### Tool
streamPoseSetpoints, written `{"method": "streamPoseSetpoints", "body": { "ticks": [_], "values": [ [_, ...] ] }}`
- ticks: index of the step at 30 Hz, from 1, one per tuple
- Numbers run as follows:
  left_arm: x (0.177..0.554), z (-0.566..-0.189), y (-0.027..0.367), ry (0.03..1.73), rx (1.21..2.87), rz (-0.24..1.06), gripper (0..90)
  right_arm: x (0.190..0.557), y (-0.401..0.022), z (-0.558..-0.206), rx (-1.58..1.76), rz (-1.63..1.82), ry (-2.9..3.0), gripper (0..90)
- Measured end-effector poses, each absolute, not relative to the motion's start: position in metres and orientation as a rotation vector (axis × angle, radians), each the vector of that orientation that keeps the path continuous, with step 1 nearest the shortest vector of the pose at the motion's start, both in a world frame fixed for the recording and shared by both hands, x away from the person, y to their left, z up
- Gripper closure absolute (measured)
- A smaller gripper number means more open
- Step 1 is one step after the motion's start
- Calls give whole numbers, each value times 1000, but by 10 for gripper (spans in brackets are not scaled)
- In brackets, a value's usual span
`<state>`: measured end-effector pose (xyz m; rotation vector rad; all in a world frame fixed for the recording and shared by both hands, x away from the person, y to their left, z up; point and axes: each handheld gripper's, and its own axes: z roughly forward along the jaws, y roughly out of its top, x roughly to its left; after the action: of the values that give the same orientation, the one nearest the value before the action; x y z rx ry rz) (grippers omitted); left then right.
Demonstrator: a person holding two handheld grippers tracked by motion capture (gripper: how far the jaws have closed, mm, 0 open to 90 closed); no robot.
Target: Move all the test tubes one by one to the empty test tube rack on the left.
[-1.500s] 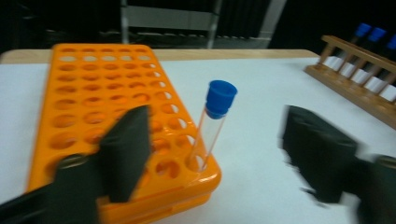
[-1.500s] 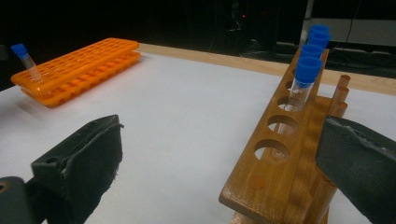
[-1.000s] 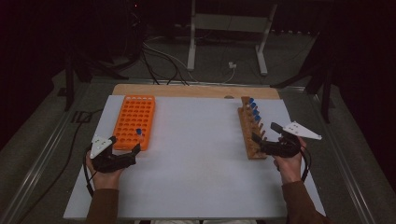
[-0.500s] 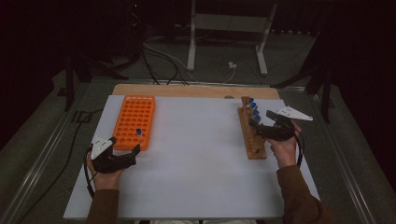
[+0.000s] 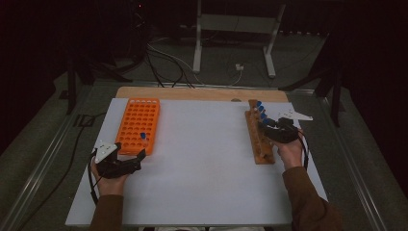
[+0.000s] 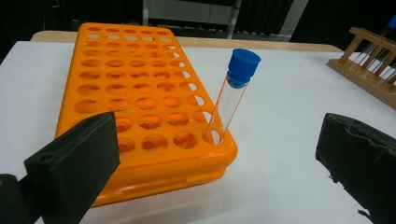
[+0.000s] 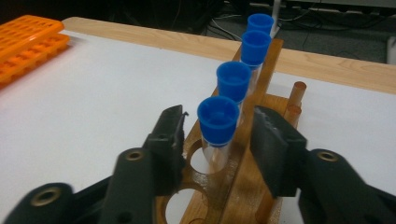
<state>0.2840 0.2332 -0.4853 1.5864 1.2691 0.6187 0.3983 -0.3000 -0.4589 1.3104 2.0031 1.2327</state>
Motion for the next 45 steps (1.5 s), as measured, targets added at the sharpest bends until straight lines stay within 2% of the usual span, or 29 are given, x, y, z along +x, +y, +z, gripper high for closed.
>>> {"method": "streamPoseSetpoints", "body": {
  "ticks": [5,7,19,45],
  "values": [
    [284,-486,233,1268,1588,619,6,398,-294,-461,1323,1185,1995,730],
    [285,-486,233,1271,1592,618,6,398,-293,-461,1316,1174,1992,754],
    [286,-487,232,1271,1588,611,7,396,-284,-460,1294,1132,1985,765],
    [288,-489,231,1266,1605,606,7,386,-294,-438,1296,1208,1935,765]
  ]
}}
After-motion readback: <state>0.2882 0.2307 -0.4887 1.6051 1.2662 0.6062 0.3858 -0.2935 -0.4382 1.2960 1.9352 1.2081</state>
